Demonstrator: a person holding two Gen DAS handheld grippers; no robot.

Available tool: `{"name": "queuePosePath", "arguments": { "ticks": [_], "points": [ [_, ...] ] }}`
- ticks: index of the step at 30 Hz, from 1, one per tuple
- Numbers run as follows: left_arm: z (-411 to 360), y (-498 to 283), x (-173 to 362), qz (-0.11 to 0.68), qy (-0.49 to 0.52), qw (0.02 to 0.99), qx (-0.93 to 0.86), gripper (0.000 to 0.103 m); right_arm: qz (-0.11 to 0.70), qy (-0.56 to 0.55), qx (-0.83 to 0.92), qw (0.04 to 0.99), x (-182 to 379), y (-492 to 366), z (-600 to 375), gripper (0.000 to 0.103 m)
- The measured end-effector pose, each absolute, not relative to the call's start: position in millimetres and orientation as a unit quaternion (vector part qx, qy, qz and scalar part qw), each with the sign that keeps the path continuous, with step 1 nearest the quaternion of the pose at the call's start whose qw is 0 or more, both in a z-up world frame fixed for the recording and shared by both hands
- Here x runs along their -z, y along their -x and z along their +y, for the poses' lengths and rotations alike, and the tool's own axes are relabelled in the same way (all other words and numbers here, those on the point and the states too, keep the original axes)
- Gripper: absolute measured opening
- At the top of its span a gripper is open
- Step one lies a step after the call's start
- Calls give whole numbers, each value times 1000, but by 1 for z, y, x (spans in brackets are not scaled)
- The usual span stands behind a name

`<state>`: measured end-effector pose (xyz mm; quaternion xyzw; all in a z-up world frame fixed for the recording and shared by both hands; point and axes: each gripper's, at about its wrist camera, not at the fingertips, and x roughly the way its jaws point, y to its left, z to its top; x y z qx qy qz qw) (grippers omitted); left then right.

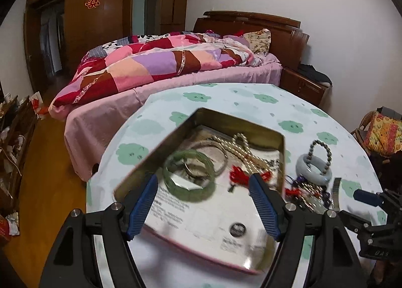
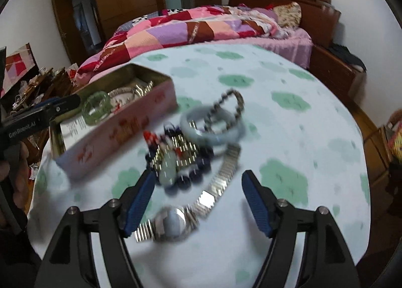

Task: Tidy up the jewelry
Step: 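Open both tools to release the items inside the tin box, then withdraw both tools and move the open right tool over the silver wristwatch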

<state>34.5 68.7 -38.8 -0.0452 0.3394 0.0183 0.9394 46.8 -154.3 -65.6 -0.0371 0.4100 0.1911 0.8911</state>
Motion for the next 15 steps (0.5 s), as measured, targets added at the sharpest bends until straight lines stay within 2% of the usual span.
{"name": "queuePosePath", "arguments": {
  "ticks": [8, 13, 15],
  "points": [
    [64, -16, 43, 344, 40, 937, -53, 75, 417, 39, -203, 885, 74, -26, -150, 80],
    [57, -13, 44, 347, 34, 936, -49, 75, 430, 72, -199, 878, 84, -24, -140, 79],
    [53, -12, 45, 347, 26, 936, -53, 75, 442, 83, -191, 872, 91, -25, -139, 76]
  ]
}}
